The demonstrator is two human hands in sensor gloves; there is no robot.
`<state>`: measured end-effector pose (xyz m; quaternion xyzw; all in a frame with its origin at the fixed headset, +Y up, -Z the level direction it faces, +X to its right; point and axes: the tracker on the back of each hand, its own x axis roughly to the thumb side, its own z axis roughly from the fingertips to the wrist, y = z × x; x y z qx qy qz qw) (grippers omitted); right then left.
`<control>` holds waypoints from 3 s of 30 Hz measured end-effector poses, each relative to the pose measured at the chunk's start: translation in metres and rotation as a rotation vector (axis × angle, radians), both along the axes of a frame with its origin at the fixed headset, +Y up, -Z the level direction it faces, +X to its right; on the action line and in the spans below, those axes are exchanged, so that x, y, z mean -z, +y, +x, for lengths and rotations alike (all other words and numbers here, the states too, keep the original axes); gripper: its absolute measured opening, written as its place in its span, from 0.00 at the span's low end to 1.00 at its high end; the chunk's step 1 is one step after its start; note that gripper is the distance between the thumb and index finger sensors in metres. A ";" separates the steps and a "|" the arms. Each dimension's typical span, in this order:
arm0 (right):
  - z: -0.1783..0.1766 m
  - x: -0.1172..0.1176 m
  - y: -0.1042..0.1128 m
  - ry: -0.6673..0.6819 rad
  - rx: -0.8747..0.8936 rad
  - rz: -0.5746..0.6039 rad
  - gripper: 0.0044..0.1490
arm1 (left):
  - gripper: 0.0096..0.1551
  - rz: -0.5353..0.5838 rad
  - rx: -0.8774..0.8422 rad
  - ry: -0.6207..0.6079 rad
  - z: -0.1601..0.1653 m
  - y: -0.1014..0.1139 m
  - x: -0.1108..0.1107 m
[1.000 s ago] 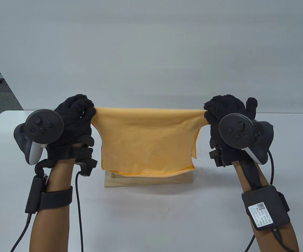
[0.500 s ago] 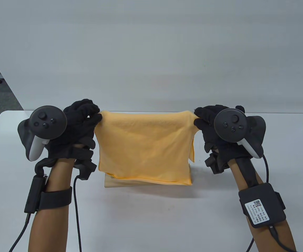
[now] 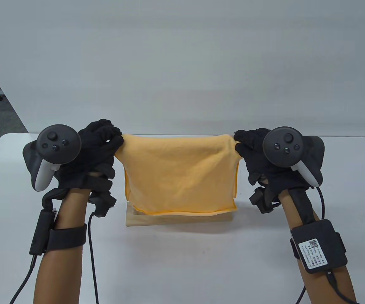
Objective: Drape rectangular towel over desktop hanging rack bar
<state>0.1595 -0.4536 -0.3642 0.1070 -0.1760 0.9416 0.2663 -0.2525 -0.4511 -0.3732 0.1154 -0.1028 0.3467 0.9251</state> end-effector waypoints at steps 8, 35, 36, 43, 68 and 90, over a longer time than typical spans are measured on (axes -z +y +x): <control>0.010 0.002 -0.002 -0.059 0.043 -0.072 0.28 | 0.25 -0.049 -0.048 0.049 -0.009 -0.006 -0.003; 0.104 -0.054 -0.256 -0.304 -0.224 -0.203 0.48 | 0.47 -0.239 0.417 0.246 -0.087 -0.228 -0.064; 0.102 -0.054 -0.261 -0.302 -0.263 -0.208 0.49 | 0.47 -0.250 0.432 0.250 -0.085 -0.234 -0.065; 0.091 -0.057 -0.270 -0.319 -0.479 -0.191 0.57 | 0.49 -0.322 0.585 0.273 -0.077 -0.257 -0.067; 0.102 -0.064 -0.274 -0.362 -0.439 -0.307 0.61 | 0.55 -0.337 0.618 0.293 -0.077 -0.260 -0.074; 0.109 -0.063 -0.276 -0.399 -0.422 -0.349 0.60 | 0.55 -0.400 0.556 0.287 -0.082 -0.262 -0.076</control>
